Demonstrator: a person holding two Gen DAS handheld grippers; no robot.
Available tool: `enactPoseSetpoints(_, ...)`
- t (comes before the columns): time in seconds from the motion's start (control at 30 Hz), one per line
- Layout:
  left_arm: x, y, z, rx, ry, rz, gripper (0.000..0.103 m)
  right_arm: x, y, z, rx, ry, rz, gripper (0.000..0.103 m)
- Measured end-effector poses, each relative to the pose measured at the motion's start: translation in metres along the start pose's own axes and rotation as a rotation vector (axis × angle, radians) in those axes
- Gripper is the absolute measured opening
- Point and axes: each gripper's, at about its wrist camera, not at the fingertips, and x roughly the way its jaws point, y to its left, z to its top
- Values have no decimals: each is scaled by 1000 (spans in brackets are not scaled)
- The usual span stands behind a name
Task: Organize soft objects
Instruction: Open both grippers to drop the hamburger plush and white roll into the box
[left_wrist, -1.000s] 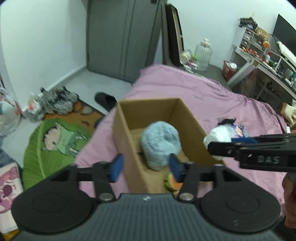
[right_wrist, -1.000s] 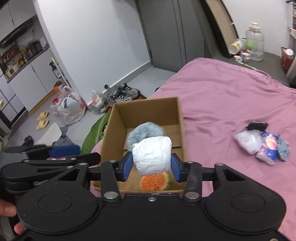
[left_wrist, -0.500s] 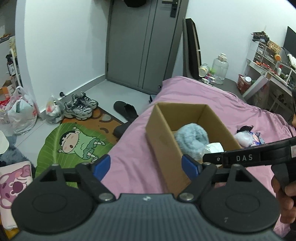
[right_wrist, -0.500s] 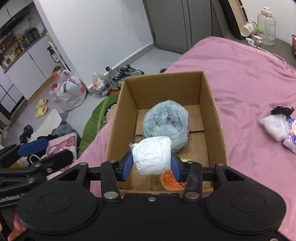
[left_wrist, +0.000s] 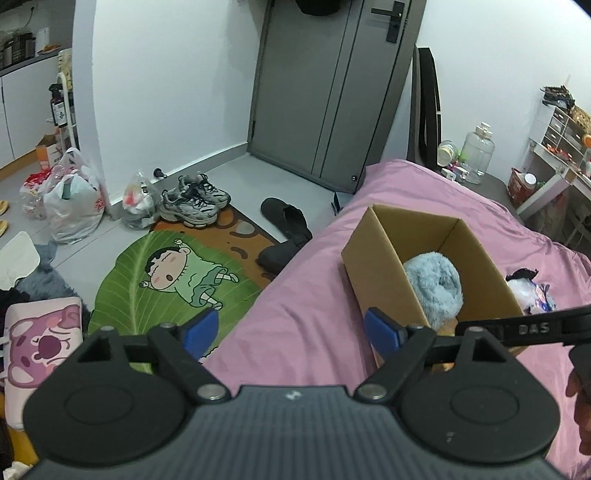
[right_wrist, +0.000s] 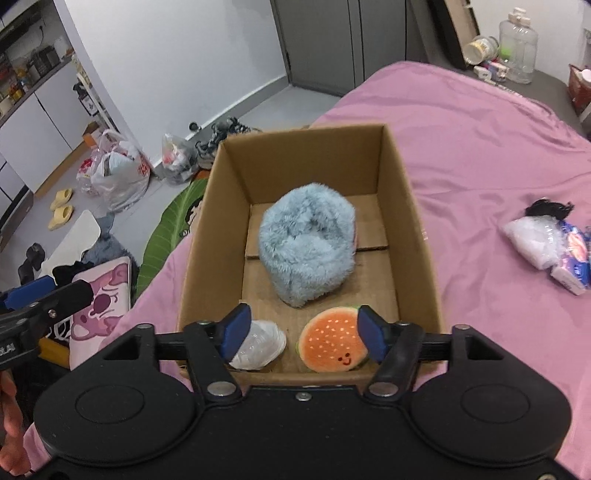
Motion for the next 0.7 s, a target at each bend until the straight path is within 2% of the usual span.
enactPoseSetpoints(0.17,-15,-7,8,8,-7,-5,86,-25,-4,3,2,-49,1,73)
enactPoseSetpoints(0.23,-22,-13,12,25,-18,-12,86,-36,-6,3,10,-73,5,78)
enactPoseSetpoints(0.4,-35,-32,19,85,-44,-21,89,-62,-18,3,23,-132,6,81)
enactPoseSetpoints(0.5,-35,-45,21,147,-21,-32,89,-76,-27,2,29,-158,-5,86)
enactPoseSetpoints(0.7,-41,-68,23,182,1,-69,89,-106,-48,-3,27,-209,-21,95)
